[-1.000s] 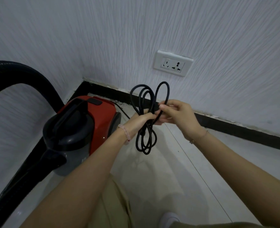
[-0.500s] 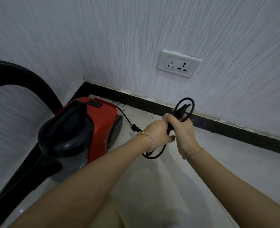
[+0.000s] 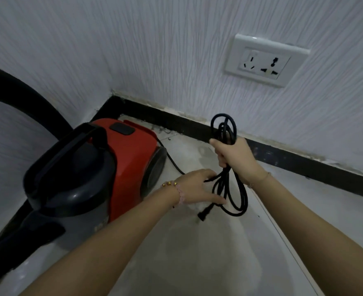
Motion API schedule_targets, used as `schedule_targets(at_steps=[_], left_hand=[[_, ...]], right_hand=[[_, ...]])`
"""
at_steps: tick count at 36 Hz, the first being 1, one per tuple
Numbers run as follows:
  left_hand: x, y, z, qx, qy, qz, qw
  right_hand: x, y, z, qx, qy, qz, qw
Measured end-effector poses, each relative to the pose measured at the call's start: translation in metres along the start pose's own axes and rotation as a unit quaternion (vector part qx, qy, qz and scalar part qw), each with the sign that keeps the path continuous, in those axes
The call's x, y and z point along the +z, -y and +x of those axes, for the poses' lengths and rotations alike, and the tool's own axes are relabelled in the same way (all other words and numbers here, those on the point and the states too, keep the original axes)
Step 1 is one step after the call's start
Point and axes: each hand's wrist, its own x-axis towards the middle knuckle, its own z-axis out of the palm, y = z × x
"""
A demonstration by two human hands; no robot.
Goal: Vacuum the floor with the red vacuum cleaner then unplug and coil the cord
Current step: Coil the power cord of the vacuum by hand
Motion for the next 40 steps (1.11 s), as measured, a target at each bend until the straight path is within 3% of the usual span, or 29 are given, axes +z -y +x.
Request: schedule_targets(at_steps=[5, 14, 18, 24, 26, 28, 31, 33, 36, 40], left_hand=[[0.009, -0.005, 0.006, -0.018, 0.021, -0.207, 0.978], [0.014, -0.008, 0.029, -0.015, -0.123, -0.258, 0.958], [0.008, -0.011, 0.032, -0.011, -0.199, -0.221, 0.955], [-0.020, -0.035, 0.019, -0.027, -0.238, -0.295, 0.925], [-0.035, -0.040, 0.015, -0.037, -0.251, -0.337, 0.907], [-0.051, -0.041, 0.012, -0.051, -0.265, -0.380, 0.885], [-0.067, -0.037, 0.008, -0.065, -0.269, -0.414, 0.867], [-0.072, -0.033, 0.006, -0.065, -0.260, -0.417, 0.869], [-0.073, -0.028, 0.002, -0.071, -0.234, -0.437, 0.866], [-0.065, -0.017, -0.001, -0.084, -0.213, -0.483, 0.845]], right_hand=[[0.007, 0.004, 0.014, -0.031, 0.013, 0.064, 0.997], [0.006, 0.005, 0.029, -0.059, 0.021, 0.072, 0.995], [0.001, 0.014, 0.030, -0.050, 0.087, 0.077, 0.992], [-0.015, 0.011, 0.021, -0.028, 0.170, 0.149, 0.974], [-0.014, -0.009, 0.020, 0.022, 0.102, 0.220, 0.970], [-0.005, -0.031, 0.019, 0.125, 0.019, 0.210, 0.970], [0.016, -0.054, 0.015, 0.274, 0.065, 0.098, 0.954], [0.030, -0.066, 0.019, 0.355, 0.106, 0.195, 0.908], [0.043, -0.069, 0.022, 0.365, 0.126, 0.384, 0.839], [0.048, -0.063, 0.021, 0.320, 0.116, 0.424, 0.840]])
